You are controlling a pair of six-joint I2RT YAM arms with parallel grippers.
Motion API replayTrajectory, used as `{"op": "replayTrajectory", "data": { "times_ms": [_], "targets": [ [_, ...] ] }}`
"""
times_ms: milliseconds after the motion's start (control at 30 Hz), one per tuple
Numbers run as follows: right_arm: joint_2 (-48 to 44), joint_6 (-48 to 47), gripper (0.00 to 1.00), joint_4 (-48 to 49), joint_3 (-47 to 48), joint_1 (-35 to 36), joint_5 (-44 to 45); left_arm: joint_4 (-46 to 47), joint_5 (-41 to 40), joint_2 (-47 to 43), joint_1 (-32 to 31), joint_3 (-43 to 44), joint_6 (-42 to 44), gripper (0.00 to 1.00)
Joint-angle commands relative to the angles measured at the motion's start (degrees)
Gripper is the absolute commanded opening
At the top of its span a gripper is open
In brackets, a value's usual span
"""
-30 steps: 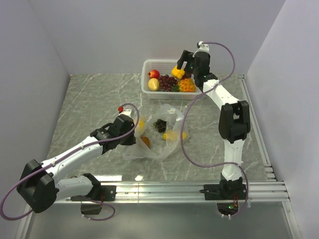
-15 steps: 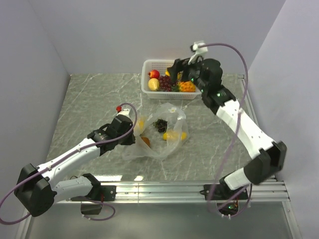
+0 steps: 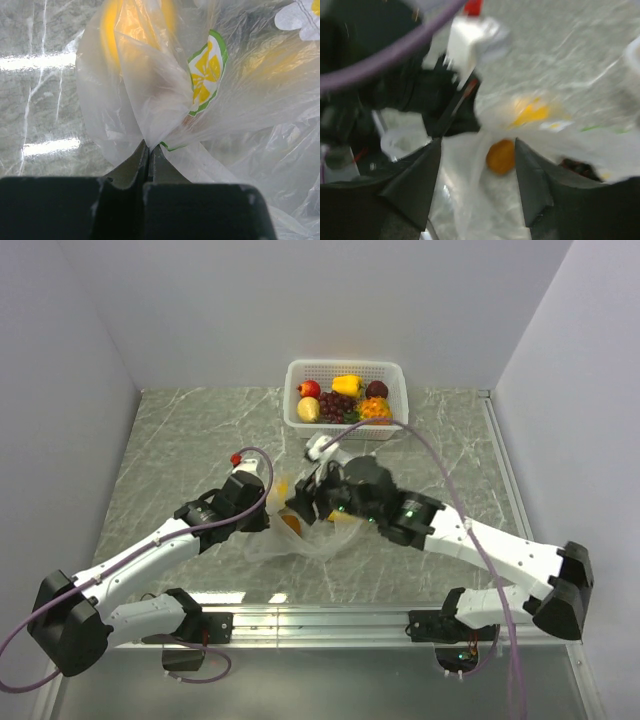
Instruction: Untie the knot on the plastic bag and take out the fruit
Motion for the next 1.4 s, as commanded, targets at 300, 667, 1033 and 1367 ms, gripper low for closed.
{"op": "replayTrajectory", "data": {
  "times_ms": [300, 667, 1033, 1367],
  "targets": [
    [14.19, 11.33, 0.30, 3.82, -5.92, 3.38, 13.61, -2.90, 0.08, -2.14, 0.07, -0.11, -1.99, 0.01],
    [26.59, 17.83, 0.55, 11.81, -5.92, 2.33, 11.17, -3.26, 0.70, -2.67, 0.07, -0.55, -1.20, 0.01],
    [35.28, 21.00, 0.77, 14.81, -5.39, 2.94, 8.53, -0.88, 2.28, -0.65, 0.07, -1.52, -1.29, 0.01],
    [32.31, 20.03, 0.32, 14.99, -8.20, 3.21, 10.80, -1.32, 0.88, -0.65, 0.07, -1.61, -1.11, 0.01]
  ]
}}
